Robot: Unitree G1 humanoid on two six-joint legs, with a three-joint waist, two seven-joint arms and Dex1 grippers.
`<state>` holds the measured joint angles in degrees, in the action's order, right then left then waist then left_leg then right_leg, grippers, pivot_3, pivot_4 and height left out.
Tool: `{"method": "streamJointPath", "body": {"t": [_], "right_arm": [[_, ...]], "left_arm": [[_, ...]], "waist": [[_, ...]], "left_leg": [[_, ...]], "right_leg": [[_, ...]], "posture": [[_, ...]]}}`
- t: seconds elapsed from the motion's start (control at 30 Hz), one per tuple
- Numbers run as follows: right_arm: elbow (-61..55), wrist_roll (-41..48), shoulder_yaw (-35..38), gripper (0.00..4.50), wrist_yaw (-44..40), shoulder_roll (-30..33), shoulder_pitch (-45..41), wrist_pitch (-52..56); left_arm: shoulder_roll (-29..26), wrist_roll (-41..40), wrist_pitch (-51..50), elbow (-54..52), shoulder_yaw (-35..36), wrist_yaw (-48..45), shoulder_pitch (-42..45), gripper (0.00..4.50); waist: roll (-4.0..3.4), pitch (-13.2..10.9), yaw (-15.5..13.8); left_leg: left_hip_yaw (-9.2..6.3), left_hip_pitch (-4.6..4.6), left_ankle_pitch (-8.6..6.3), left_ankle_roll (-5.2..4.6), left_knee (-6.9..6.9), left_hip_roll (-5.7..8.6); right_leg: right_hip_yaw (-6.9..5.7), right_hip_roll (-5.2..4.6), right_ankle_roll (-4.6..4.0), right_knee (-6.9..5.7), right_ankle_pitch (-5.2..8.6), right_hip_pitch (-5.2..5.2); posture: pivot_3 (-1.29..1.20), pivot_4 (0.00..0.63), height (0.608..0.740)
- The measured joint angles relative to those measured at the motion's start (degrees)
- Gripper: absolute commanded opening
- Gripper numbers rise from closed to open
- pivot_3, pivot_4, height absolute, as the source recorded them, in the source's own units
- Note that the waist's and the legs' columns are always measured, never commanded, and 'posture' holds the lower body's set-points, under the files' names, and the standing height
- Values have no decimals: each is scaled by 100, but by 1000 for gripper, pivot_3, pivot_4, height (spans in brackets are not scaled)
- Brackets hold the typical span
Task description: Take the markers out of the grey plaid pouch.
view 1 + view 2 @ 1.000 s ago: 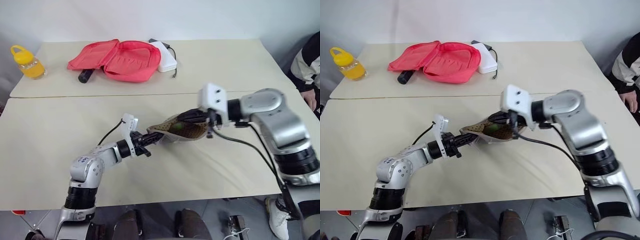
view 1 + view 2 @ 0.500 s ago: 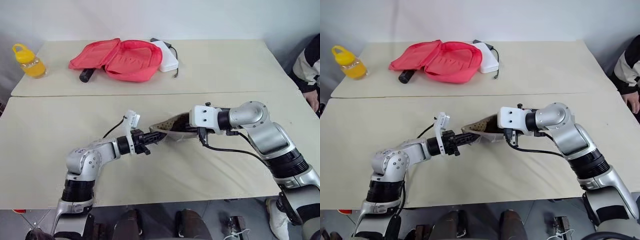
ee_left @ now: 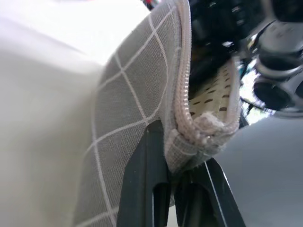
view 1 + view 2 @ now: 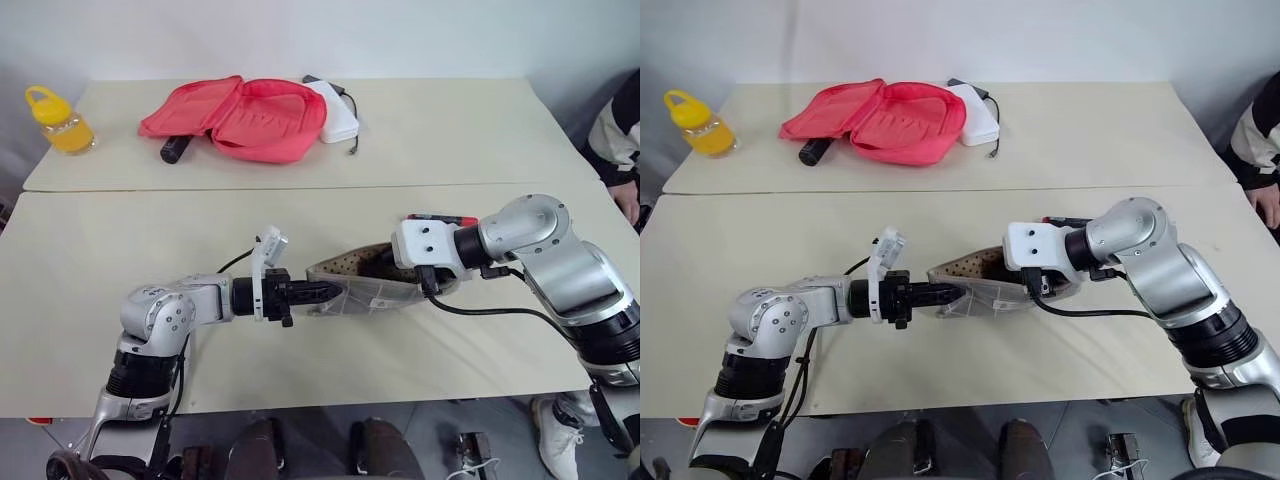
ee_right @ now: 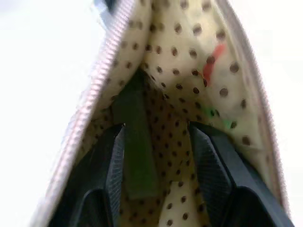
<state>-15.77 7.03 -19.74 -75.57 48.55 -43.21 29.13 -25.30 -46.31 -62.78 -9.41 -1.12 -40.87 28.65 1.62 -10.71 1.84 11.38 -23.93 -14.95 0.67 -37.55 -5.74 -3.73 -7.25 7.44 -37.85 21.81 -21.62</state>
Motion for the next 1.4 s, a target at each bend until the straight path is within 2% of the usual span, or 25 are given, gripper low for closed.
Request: {"method": "streamJointPath", "body": {"t": [0.27,0.97,1.13,1.3,1.4], "right_arm": [[-37,-489,-702,2248,268,-303,224,11],[299,-1238,-915,2248,659,-669,220,-125],[224,-1263,-911,2248,626,-668,258,-15],[548,-1439,-885,2248,957,-969,259,-254],[731,-1517,-919,2248,1038,-1060,260,-430]], "left_arm": [[-190,741,1037,182,-359,-115,-292,0],[-105,491,660,-359,-220,-42,-758,0],[-104,494,674,-377,-229,-42,-793,0],[180,604,896,-136,-77,222,-730,0],[147,676,947,-69,-65,228,-665,0]], "waist": [[0,0,-24],[4,3,-5],[9,7,-9],[14,10,-9],[14,10,2]], "left_leg": [[-1,-4,-1,0,-14,-4],[-1,5,-1,-1,-26,-8],[-1,10,-1,-1,-25,-8],[3,24,-1,-1,-26,-8],[8,25,-2,-1,-25,-7]], "right_leg": [[0,3,0,-2,0,1],[3,4,-1,-14,0,9],[3,4,-1,-14,0,14],[8,4,-2,-16,0,24],[12,3,-2,-15,0,23]], "posture": [[0,150,740],[0,150,740],[0,150,740],[0,150,740],[0,150,740]]}}
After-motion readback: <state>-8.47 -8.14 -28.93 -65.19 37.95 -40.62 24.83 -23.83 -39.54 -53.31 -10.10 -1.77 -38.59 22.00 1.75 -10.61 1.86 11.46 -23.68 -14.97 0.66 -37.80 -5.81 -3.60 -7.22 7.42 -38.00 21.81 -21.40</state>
